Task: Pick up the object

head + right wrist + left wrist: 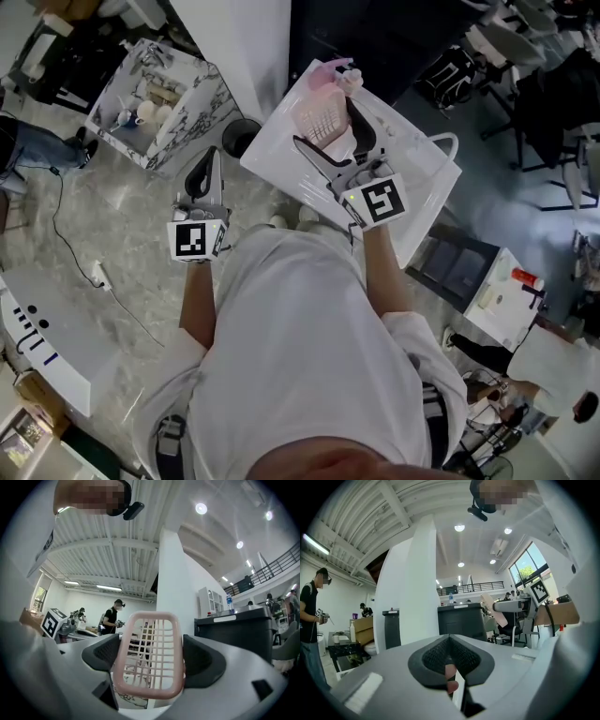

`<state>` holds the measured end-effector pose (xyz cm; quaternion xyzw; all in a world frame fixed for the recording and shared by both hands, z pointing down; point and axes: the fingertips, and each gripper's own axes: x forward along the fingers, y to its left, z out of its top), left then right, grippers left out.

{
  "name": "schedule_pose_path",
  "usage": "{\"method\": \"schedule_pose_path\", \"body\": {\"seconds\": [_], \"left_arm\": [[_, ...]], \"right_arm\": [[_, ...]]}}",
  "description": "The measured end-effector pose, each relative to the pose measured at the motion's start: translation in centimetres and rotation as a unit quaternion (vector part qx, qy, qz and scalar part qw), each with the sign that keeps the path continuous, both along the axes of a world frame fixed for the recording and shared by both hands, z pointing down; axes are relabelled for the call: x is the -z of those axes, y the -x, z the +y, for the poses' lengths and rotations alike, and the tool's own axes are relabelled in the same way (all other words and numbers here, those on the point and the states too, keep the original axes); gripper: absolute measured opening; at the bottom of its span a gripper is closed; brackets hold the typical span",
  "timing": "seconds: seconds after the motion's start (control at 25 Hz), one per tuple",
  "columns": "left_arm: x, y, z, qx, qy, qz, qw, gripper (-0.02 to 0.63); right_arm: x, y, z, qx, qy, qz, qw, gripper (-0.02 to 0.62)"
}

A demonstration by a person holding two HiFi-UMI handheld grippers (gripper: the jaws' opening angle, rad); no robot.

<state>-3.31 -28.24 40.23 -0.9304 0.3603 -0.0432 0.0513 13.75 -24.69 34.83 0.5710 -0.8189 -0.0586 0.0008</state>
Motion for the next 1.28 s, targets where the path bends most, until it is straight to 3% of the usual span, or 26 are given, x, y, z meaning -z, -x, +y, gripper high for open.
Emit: {"method": "schedule_pose_path", "body": {"seconds": [0.56, 1.28], "left_arm": [[0.9, -2.0, -0.2, -0.032, -0.008, 0.005, 0.9995, -0.003], [2.1, -2.3, 0.3, -0.043, -0.017, 0.022, 0.9987, -0.003]], "right_arm": [[2.6, -2.0, 1.7, -0.044, -0.032, -0.003, 0.999, 0.428], [3.0, -2.4, 3.0, -0.068, -0.035, 0.003, 0.997, 0.428]]}}
